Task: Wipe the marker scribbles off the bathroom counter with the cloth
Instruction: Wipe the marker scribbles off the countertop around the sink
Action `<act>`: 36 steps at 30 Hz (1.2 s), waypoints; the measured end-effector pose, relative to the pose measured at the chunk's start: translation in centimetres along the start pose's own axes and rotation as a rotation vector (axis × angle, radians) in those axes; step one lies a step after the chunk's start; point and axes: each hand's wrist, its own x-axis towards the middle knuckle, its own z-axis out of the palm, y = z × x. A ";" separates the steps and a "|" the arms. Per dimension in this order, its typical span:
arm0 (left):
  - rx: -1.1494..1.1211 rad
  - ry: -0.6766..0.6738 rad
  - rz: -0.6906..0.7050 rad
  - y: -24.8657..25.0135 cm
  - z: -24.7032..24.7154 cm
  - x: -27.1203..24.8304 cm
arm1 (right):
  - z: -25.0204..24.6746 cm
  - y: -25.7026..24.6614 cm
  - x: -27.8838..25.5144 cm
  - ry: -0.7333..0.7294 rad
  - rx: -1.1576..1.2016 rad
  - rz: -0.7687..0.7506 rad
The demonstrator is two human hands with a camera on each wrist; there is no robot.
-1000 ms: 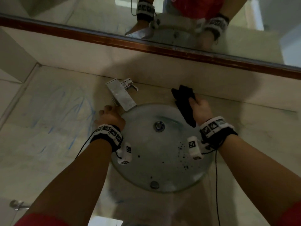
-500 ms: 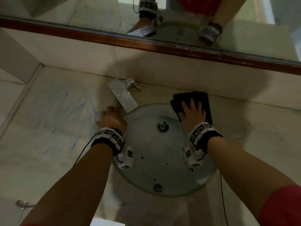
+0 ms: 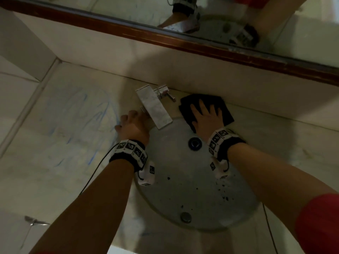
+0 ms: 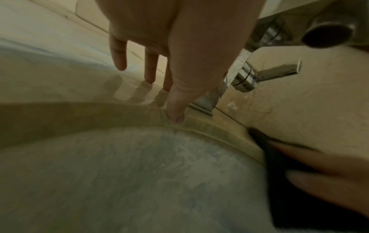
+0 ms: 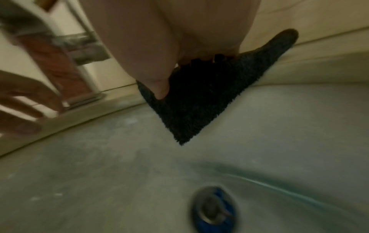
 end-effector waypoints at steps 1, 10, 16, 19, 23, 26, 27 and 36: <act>-0.004 -0.001 -0.012 0.1 0.0 0.0 | -0.2 -1.1 0.6 0.007 -0.001 -0.033; 0.001 -0.034 -0.090 1.0 -0.2 0.0 | 0.8 2.5 -0.6 0.048 0.074 -0.033; -0.024 -0.044 -0.109 1.2 -0.4 -0.1 | 2.5 10.0 -5.8 0.007 0.074 0.175; -0.021 -0.054 -0.126 1.3 -0.3 0.0 | 2.5 10.8 -6.7 0.006 0.047 0.193; -0.019 -0.058 -0.100 1.1 -0.6 -0.1 | 1.7 11.0 -6.8 0.048 0.031 0.152; 0.022 -0.094 -0.073 0.2 -1.2 0.3 | 1.9 11.2 -7.0 0.063 -0.016 0.074; 0.053 -0.103 -0.076 -0.1 -1.3 0.4 | 2.0 11.1 -6.9 0.043 -0.032 0.066; 0.068 -0.153 -0.142 -0.3 -1.6 1.3 | 0.1 7.6 -3.8 -0.053 -0.042 0.099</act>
